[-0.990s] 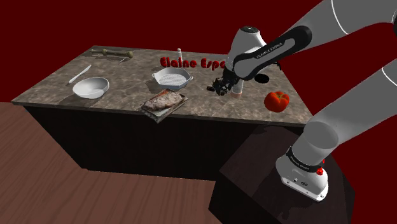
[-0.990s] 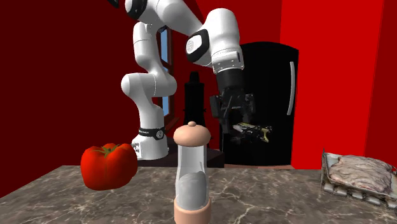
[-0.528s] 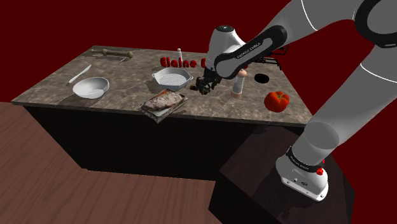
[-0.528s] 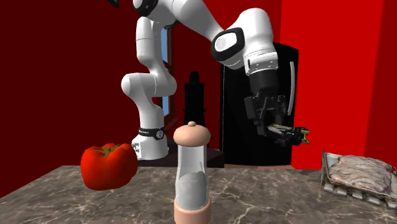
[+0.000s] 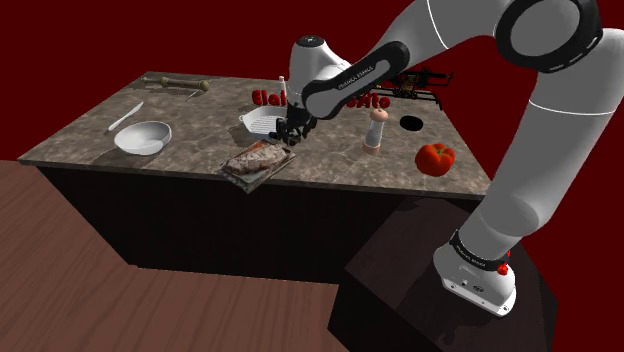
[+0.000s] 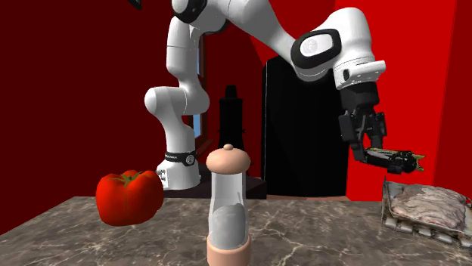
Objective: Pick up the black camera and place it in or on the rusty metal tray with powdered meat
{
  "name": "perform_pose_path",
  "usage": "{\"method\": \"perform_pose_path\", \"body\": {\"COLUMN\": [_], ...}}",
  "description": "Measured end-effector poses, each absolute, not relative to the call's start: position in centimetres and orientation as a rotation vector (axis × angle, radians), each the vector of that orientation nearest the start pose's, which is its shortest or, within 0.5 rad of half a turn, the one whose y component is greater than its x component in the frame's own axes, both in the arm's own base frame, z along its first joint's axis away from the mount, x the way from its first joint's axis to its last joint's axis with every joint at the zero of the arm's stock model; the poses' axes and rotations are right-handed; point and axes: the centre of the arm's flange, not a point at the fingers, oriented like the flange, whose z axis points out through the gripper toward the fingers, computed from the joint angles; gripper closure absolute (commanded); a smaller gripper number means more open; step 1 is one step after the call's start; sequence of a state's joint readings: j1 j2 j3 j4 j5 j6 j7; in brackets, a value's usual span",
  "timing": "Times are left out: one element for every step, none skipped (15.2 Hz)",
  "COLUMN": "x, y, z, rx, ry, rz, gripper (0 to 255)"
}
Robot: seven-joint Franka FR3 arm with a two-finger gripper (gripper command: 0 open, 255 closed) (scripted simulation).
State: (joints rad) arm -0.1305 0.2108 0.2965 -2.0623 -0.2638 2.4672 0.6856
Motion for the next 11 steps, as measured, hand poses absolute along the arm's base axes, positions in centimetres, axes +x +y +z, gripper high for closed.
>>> {"method": "perform_pose_path", "body": {"x": [60.2,61.4,62.4,63.4,64.3,65.4,66.5,67.6,68.7,69.3,69.5], "y": [10.3,11.2,12.0,12.6,13.5,14.3,15.1,15.9,16.6,17.1,17.4], "z": [35.8,36.0,35.8,35.6,35.7,35.9,35.8,35.7,35.7,35.7,35.5], "rx": [-3.101,-3.101,-3.100,-3.101,-3.101,-3.101,-3.100,-3.100,-3.101,-3.101,-3.101], "ry": [0.537,0.537,0.537,0.537,0.537,0.537,0.537,0.537,0.537,0.538,0.538], "rz": [-0.379,-0.379,-0.379,-0.379,-0.379,-0.379,-0.379,-0.379,-0.379,-0.379,-0.379], "gripper": [255,255,255,255,255,255,255,255,255,255,255]}}
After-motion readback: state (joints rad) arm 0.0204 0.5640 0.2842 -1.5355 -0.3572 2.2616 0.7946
